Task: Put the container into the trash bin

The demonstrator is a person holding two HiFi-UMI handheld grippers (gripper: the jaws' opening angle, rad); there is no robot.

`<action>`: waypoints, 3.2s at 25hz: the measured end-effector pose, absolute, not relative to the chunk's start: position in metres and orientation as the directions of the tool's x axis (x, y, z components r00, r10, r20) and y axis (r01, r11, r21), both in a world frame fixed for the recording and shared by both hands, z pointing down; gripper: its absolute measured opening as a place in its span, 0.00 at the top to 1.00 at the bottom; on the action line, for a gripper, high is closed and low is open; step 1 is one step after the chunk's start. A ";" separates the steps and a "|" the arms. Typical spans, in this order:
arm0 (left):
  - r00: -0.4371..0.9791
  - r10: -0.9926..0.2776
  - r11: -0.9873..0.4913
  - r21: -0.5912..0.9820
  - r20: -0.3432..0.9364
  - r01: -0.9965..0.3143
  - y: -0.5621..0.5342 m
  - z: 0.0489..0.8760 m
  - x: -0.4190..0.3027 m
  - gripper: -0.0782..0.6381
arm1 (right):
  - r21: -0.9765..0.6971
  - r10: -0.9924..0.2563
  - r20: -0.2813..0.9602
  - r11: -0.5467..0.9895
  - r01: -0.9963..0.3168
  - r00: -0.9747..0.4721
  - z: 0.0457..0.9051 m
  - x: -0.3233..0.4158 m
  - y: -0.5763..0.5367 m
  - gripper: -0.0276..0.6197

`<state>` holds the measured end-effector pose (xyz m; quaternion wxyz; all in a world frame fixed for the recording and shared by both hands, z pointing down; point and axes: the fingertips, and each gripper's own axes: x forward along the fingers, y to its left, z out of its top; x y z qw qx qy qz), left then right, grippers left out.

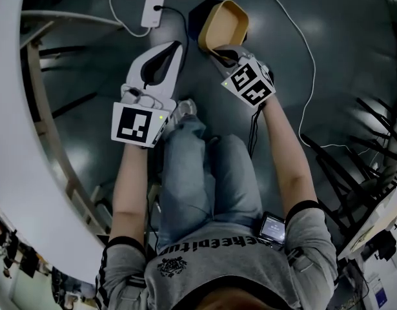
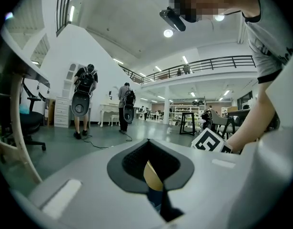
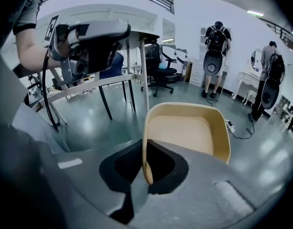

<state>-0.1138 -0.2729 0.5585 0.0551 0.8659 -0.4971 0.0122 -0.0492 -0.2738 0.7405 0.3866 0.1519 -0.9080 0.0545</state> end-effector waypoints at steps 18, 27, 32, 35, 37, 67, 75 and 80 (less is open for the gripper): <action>0.487 -0.870 -0.480 0.093 0.074 -0.872 -0.273 0.641 -0.126 0.86 | -0.026 -0.176 0.810 0.942 -0.336 -0.559 0.858 -0.049 -0.319 0.94; 0.476 -0.875 -0.470 0.087 0.090 -0.879 -0.267 0.655 -0.131 0.86 | -0.080 -0.073 0.891 0.946 -0.314 -0.448 0.899 -0.043 -0.321 0.94; 0.478 -0.873 -0.471 0.093 0.091 -0.877 -0.266 0.654 -0.132 0.86 | -0.055 -0.120 0.895 0.926 -0.373 -0.430 0.902 -0.037 -0.330 0.84; 0.479 -0.872 -0.471 0.096 0.097 -0.877 -0.267 0.653 -0.132 0.86 | -0.046 -0.152 0.884 0.913 -0.405 -0.442 0.896 -0.036 -0.334 0.78; 0.483 -0.870 -0.474 0.099 0.100 -0.875 -0.267 0.651 -0.131 0.86 | -0.051 -0.172 0.870 0.900 -0.433 -0.461 0.892 -0.037 -0.335 0.77; 0.515 -0.844 -0.499 0.132 0.150 -0.856 -0.230 0.504 -0.102 0.86 | -0.179 -0.586 0.504 0.648 -0.740 -0.635 0.621 -0.008 -0.260 0.95; 0.527 -0.838 -0.516 0.109 0.141 -0.850 -0.207 0.449 -0.090 0.86 | -0.158 -0.625 0.438 0.654 -0.740 -0.646 0.534 0.003 -0.221 0.95; 0.537 -0.833 -0.531 0.083 0.131 -0.844 -0.198 0.422 -0.083 0.86 | -0.129 -0.652 0.401 0.655 -0.745 -0.643 0.488 0.012 -0.206 0.95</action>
